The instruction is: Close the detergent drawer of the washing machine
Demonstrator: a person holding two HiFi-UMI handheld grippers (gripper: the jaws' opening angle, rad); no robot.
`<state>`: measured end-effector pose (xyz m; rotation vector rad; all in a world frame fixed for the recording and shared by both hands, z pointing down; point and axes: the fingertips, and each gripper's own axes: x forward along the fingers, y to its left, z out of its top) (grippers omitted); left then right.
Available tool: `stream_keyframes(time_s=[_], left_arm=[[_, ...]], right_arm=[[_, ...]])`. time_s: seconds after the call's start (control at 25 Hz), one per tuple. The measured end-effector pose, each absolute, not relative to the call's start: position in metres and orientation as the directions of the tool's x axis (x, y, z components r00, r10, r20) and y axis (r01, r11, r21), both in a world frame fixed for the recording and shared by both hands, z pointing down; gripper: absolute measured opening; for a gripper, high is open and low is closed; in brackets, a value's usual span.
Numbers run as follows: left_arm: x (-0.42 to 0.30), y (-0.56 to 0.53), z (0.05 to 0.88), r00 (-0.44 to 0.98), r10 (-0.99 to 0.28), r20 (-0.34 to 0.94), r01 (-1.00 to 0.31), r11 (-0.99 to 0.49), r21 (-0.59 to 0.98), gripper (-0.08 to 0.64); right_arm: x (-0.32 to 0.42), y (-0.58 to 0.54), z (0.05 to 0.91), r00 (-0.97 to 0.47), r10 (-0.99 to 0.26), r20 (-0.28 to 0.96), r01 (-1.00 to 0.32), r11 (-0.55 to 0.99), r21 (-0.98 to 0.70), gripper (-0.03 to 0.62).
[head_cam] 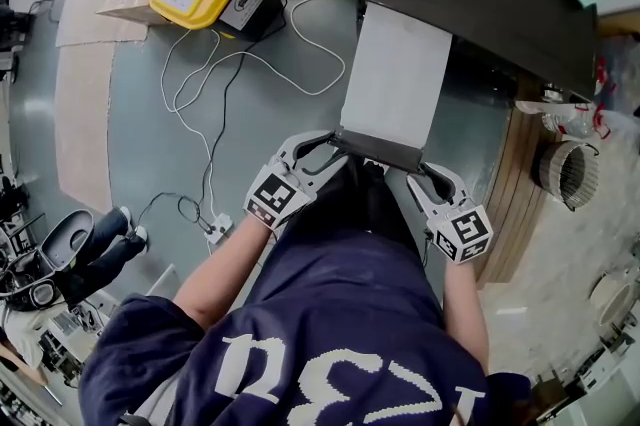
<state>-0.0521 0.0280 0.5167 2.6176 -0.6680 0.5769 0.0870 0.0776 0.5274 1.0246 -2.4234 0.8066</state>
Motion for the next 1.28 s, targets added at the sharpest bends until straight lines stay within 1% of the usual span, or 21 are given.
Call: stream_keyframes(time_s=[0.04,0.28,0.6,0.84,1.28], left_arm=[[-0.052,0.028,0.517,0.808,-0.363,0.465,-0.516,-0.817,0.258,0.193],[-0.053,0.026,0.514,0.819,-0.343,0.460,-0.487,-0.840,0.240,0.173],[-0.051,0.024,0.510,0.818,-0.336,0.467,-0.478,-0.849,0.226,0.167],[-0.052,0.017,0.505,0.821,-0.348,0.453,-0.486,-0.842,0.235,0.167],[-0.046,-0.005,0.500,0.811,-0.374,0.450,-0.498,-0.844,0.198,0.166]], right_arm=[[0.086,0.079,0.527,-0.659,-0.518,0.546,-0.742,0.569,-0.355,0.133],[0.086,0.077,0.526,-0.654,-0.520,0.550,-0.749,0.544,-0.377,0.133],[0.088,0.075,0.520,-0.650,-0.527,0.547,-0.754,0.536,-0.380,0.132],[0.088,0.068,0.514,-0.648,-0.547,0.530,-0.758,0.528,-0.383,0.132],[0.095,0.045,0.509,-0.626,-0.588,0.513,-0.779,0.507,-0.369,0.133]])
